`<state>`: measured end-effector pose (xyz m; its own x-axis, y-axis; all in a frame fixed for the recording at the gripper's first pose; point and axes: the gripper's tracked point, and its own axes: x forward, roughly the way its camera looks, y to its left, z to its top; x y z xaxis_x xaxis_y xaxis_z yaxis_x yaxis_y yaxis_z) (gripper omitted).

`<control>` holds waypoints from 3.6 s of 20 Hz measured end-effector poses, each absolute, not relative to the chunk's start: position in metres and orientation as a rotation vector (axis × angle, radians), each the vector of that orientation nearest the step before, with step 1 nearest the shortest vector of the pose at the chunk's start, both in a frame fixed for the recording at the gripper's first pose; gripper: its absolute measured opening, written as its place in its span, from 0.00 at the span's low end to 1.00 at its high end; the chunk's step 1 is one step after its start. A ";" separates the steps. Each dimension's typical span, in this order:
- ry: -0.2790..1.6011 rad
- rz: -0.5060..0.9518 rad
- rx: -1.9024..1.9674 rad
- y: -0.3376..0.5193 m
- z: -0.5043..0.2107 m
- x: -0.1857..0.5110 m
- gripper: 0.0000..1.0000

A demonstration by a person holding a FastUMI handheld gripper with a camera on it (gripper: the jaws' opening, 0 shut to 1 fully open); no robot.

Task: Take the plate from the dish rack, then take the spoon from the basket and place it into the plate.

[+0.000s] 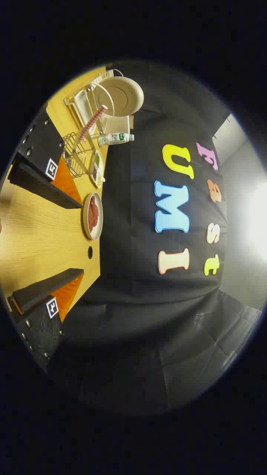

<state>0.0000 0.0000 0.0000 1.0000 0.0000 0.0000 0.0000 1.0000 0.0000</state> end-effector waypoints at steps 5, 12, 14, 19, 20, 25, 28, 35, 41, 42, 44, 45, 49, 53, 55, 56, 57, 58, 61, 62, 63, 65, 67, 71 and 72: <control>-0.010 -0.079 -0.059 -0.009 0.050 0.003 0.99; -0.004 -0.183 -0.076 0.025 0.116 -0.050 0.99; 0.005 -0.200 -0.069 0.043 0.130 -0.063 0.99; 0.032 -0.172 -0.050 0.114 0.152 -0.085 0.99; 0.037 -0.156 -0.045 0.132 0.155 -0.087 0.99; 0.041 -0.058 -0.014 0.223 0.169 -0.085 0.99; 0.062 -0.002 0.002 0.275 0.172 -0.075 0.99; 0.246 0.046 0.064 0.356 0.135 -0.045 0.99; 0.401 -0.011 0.075 0.385 0.095 -0.023 0.80; 0.428 -0.013 0.076 0.390 0.089 -0.019 0.76; 0.482 -0.012 0.079 0.399 0.075 -0.013 0.75; 0.503 -0.023 0.075 0.401 0.069 -0.011 0.75; 0.559 -0.063 0.077 0.406 0.061 -0.005 0.44; 0.608 -0.170 -0.014 0.395 0.063 -0.008 0.24; 0.619 -0.185 -0.051 0.395 0.064 -0.004 0.17; 0.616 -0.191 -0.068 0.397 0.067 -0.004 0.17; 0.612 -0.197 -0.086 0.399 0.070 -0.004 0.17; 0.602 -0.190 -0.117 0.403 0.075 -0.001 0.17; 0.574 -0.233 -0.201 0.404 0.094 -0.001 0.10; 0.576 -0.248 -0.230 0.402 0.099 -0.003 0.10; 0.564 -0.250 -0.239 0.402 0.103 -0.005 0.10; 0.551 -0.255 -0.239 0.402 0.113 -0.008 0.10; 0.537 -0.263 -0.246 0.399 0.126 -0.015 0.10; 0.505 -0.275 -0.260 0.391 0.151 -0.033 0.10; 0.499 -0.276 -0.268 0.388 0.158 -0.040 0.10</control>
